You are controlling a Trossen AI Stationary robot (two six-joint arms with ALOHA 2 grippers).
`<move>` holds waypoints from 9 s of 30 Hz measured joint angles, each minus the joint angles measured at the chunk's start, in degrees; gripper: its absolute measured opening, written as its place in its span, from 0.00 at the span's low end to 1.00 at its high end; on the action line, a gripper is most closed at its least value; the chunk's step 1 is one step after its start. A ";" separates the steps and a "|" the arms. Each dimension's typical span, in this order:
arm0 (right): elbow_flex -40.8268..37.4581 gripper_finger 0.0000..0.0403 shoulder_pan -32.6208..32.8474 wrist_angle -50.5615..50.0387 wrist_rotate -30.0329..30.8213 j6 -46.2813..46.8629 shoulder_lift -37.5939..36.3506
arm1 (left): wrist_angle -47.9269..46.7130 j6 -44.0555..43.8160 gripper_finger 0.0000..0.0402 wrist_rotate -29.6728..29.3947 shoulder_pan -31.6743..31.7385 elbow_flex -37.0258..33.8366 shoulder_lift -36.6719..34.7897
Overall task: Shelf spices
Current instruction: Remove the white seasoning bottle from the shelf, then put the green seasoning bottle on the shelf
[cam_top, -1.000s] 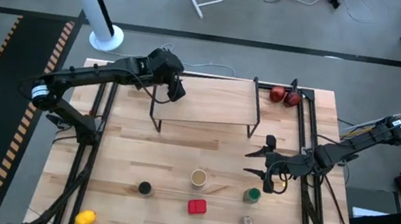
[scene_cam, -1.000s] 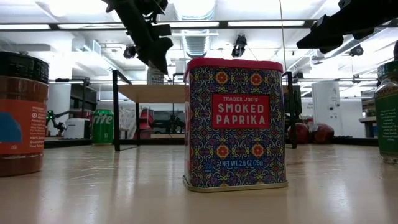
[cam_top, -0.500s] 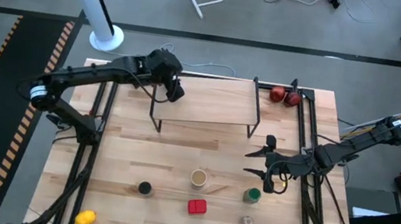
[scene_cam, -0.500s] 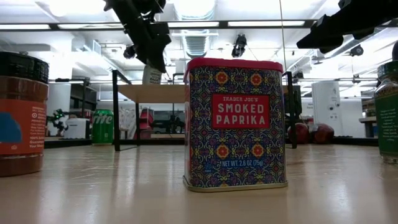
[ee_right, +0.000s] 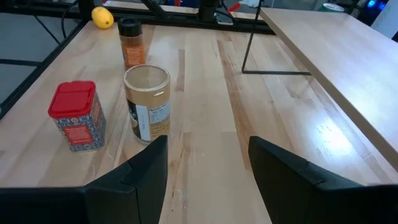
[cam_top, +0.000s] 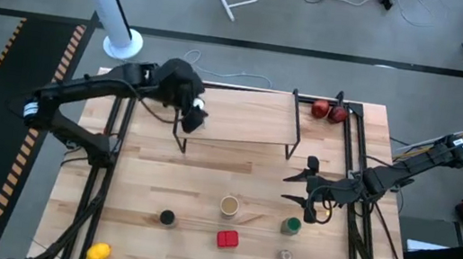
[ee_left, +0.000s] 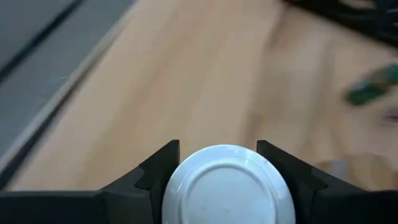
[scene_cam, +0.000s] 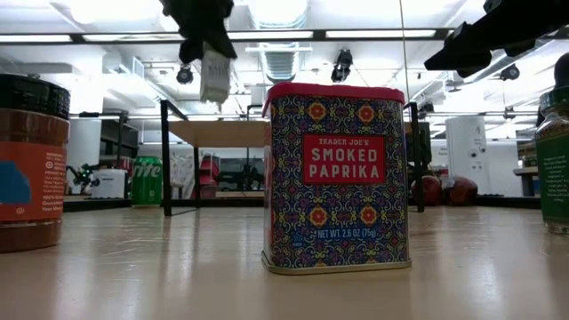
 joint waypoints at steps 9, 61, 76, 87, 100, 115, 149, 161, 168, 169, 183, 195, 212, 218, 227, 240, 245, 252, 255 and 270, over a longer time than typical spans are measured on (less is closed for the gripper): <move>0.00 0.49 0.00 -1.68 0.00 1.28 0.00 | -2.70 -12.87 0.44 3.03 -19.04 -2.93 -0.99; 0.00 0.49 0.00 -0.75 -0.02 1.61 0.02 | 20.55 -35.22 0.68 -35.95 -48.45 -39.22 -3.02; 0.00 0.49 0.00 -0.91 -4.16 0.46 0.02 | 2.40 -30.22 0.61 -38.11 -48.41 -18.80 -2.86; 0.15 0.49 0.04 -2.77 -25.83 0.99 0.00 | 6.04 -29.26 0.53 -38.44 -48.43 -8.38 0.69; 3.36 0.55 5.02 -10.60 -28.82 -0.37 0.88 | 6.06 -29.91 0.53 -34.41 -48.40 -5.51 2.86; 33.90 0.68 10.03 -47.81 -21.02 0.43 25.61 | 5.57 -25.23 0.51 -37.06 -46.60 -5.51 2.86; 45.35 0.77 11.10 -63.08 -16.41 26.76 46.75 | 4.95 -37.99 0.48 -35.93 -47.51 -5.51 2.82; 37.61 0.73 8.90 -52.63 -16.46 26.70 46.75 | 5.00 -38.15 0.48 -35.91 -47.51 -5.51 2.82; 33.74 0.60 6.49 -51.17 -18.77 25.47 46.75 | 4.98 -38.15 0.47 -35.88 -47.51 -5.51 2.82; 33.37 0.58 6.36 -50.68 -19.31 25.24 46.75 | 4.96 -38.15 0.47 -35.88 -47.51 -5.51 2.82; 34.16 0.45 6.36 -47.70 -21.44 21.10 46.09 | 4.96 -37.93 0.46 -35.88 -47.50 -5.51 2.82; 41.37 0.45 -0.22 -51.15 -19.43 5.31 32.50 | 6.79 -35.34 0.48 -35.88 -47.50 -5.57 2.82; 61.77 0.45 -32.69 -65.67 -21.95 -21.08 33.33 | 26.34 -17.23 0.40 -44.70 -41.53 -5.62 2.57; 74.70 0.45 -42.14 -73.88 -23.06 -27.03 42.74 | 26.75 -13.58 0.37 -37.04 -35.71 -4.60 2.01; 92.83 0.45 -50.18 -82.74 -27.06 -31.11 56.31 | 23.17 -12.14 0.34 -31.22 -34.44 -4.61 2.16; 98.23 0.45 -54.86 -85.17 -25.18 -35.56 61.57 | 20.98 -12.15 0.31 -31.27 -34.42 -4.63 2.16; 98.20 0.45 -56.09 -84.32 -25.31 -37.76 61.57 | 21.07 -12.16 0.31 -31.31 -34.42 -4.63 2.16; 98.12 0.45 -57.58 -83.85 -23.34 -40.17 65.22 | 22.11 -12.14 0.30 -31.37 -34.42 -4.66 2.16; 98.12 0.45 -58.65 -83.82 -21.64 -41.03 66.73 | 22.08 -12.16 0.30 -31.38 -34.42 -4.66 2.18; 98.09 0.48 -62.50 -83.89 -23.39 -40.74 68.74 | 21.27 -11.65 0.29 -31.38 -34.42 -4.66 2.18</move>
